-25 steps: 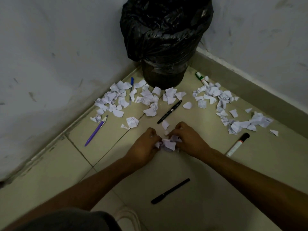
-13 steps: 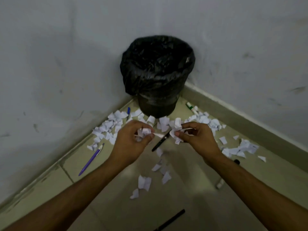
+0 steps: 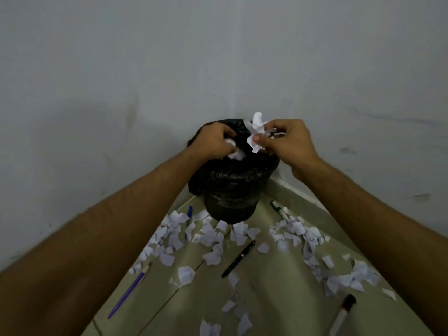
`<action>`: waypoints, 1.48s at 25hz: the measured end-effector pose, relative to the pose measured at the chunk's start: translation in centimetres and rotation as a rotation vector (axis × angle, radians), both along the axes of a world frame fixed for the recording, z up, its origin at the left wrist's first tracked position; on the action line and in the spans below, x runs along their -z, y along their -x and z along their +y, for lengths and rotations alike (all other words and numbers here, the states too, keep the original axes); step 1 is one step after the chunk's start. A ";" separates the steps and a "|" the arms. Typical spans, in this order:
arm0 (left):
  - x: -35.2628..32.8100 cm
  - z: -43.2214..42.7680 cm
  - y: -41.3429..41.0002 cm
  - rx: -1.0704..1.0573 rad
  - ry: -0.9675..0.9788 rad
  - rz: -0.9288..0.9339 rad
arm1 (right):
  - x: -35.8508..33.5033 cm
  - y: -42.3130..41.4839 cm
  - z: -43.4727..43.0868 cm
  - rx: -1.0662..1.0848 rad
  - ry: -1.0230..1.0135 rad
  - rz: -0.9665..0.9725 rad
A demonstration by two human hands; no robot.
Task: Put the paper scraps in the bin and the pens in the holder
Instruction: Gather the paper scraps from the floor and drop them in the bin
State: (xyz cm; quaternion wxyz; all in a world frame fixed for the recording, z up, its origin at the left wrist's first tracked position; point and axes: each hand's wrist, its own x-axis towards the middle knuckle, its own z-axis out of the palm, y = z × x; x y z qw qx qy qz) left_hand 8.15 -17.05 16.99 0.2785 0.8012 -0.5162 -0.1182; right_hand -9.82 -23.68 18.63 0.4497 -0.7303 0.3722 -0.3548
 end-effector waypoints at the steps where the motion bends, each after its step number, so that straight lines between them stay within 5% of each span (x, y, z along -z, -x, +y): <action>1: -0.1 -0.4 -0.3 0.003 -0.071 -0.003 | 0.0 -1.0 -0.9 0.002 0.036 0.061; 6: -0.5 -0.1 -1.0 -0.062 -0.059 0.059 | 0.3 -5.4 -3.7 -0.052 0.290 0.428; 10: -0.6 0.5 -1.4 -0.050 -0.041 0.191 | 0.1 -6.7 -3.7 -0.299 0.066 0.598; 14: -0.7 1.4 -1.4 -0.086 0.012 0.249 | -0.4 -5.5 -2.5 -0.286 0.083 0.501; 18: 0.2 6.1 1.1 -0.066 0.395 0.142 | 0.9 -1.3 3.0 -0.155 0.212 0.171; 20: 2.8 10.4 3.3 -0.002 0.493 0.107 | 3.5 1.7 6.3 -0.231 0.251 0.213; 23: 9.1 17.1 6.1 0.121 0.271 0.071 | 9.4 5.1 9.7 -0.401 0.219 0.544; 26: 16.2 23.5 8.4 0.200 -0.335 0.050 | 16.2 7.9 12.6 -0.572 0.137 0.927; 28: 20.0 27.0 10.1 0.207 -0.570 0.053 | 20.0 9.7 14.5 -0.661 0.090 1.121; 31: 23.5 28.8 12.6 0.204 -0.519 0.075 | 23.8 11.1 16.8 -0.701 0.101 1.171; 37: 24.7 26.0 11.9 0.192 -0.241 0.227 | 24.7 9.2 16.7 -0.549 0.151 0.748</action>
